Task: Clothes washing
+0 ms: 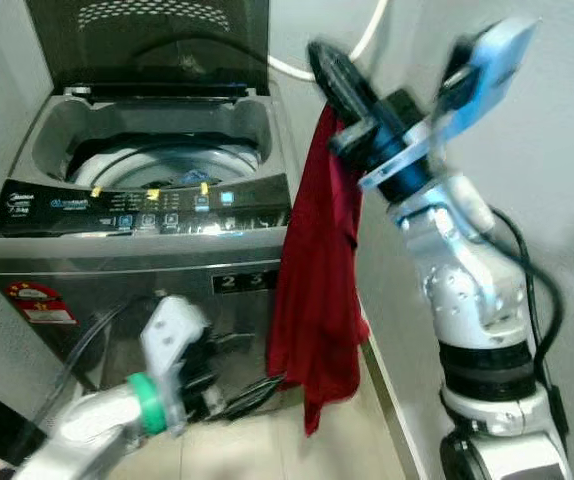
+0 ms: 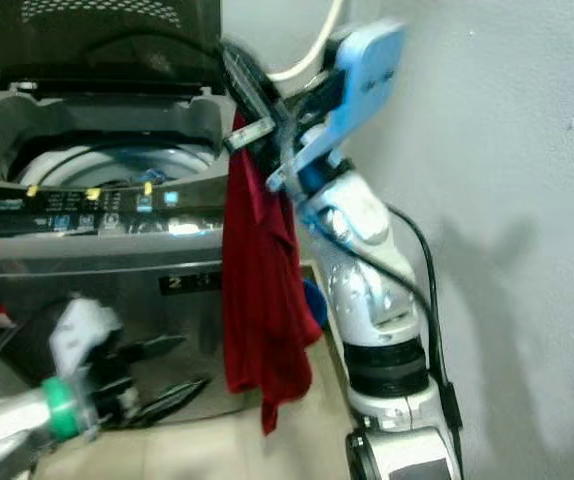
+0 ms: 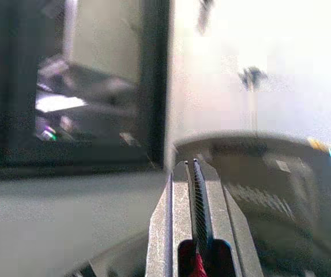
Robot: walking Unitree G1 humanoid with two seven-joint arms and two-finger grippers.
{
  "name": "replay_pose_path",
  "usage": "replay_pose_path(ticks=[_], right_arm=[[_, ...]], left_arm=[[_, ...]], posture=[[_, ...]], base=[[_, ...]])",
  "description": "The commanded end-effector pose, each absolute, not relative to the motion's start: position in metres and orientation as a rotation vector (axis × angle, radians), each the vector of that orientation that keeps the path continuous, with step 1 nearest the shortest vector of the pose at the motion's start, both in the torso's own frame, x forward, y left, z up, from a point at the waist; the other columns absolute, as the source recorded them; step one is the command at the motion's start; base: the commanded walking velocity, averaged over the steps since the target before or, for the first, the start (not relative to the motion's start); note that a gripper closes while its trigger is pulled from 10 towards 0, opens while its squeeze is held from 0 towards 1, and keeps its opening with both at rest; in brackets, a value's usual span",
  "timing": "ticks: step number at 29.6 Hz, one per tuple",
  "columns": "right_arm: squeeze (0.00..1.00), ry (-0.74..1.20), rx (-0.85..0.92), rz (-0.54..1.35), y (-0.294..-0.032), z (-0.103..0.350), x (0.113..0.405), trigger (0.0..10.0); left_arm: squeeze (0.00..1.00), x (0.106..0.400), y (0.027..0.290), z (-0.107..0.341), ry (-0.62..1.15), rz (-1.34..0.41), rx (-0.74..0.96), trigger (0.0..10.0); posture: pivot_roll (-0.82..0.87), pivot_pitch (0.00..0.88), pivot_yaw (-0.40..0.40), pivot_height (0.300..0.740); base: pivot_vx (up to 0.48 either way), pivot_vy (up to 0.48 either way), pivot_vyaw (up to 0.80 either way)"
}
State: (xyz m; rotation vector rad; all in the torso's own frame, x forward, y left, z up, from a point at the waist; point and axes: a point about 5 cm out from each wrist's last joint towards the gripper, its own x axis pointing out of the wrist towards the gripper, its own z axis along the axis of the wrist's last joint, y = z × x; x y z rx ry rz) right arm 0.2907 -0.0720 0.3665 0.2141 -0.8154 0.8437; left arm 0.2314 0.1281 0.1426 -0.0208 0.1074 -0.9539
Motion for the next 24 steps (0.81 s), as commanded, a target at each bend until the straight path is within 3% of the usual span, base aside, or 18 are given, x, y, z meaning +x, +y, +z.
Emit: replay_pose_path(ticks=[1, 6, 18, 21, 23, 24], right_arm=[[0.00, -0.869, 0.273, 0.929, -0.072, 0.381, 0.279, 10.0], [0.00, -0.968, 0.402, 1.108, -0.077, 0.409, 0.253, 10.0], [0.00, -1.081, 0.504, 1.146, -0.104, 0.436, 0.238, 10.0], [0.00, -1.101, 0.547, 1.117, -0.129, 0.433, 0.237, 10.0], [0.00, -1.101, 0.547, 1.117, -0.129, 0.433, 0.237, 10.0], [0.00, -1.094, 0.554, 1.091, -0.138, 0.430, 0.237, 10.0]], left_arm=[[0.00, 0.244, 0.122, 0.131, 0.143, -0.935, -0.017, 10.0], [0.00, 0.287, 0.106, 0.118, 0.176, -0.884, 0.004, 10.0], [0.00, 0.321, 0.105, 0.113, 0.200, -0.780, 0.066, 10.0], [0.00, 0.366, 0.148, 0.152, 0.003, -0.281, 0.208, 10.0], [0.00, 0.366, 0.148, 0.152, 0.003, -0.281, 0.208, 10.0], [0.00, 0.375, 0.162, 0.175, -0.094, -0.168, 0.239, 10.0]], posture=[[0.11, 0.007, -0.027, 0.740], [0.09, 0.001, -0.016, 0.740], [0.06, 0.000, 0.001, 0.740], [0.07, 0.004, -0.003, 0.740], [0.07, 0.004, -0.003, 0.740], [0.08, 0.007, -0.006, 0.740]], base=[[0.000, 0.000, 0.00], [0.000, 0.000, 0.00], [0.000, 0.000, 0.00], [0.000, 0.000, 0.00], [0.000, 0.000, 0.00], [0.000, 0.000, 0.00]])
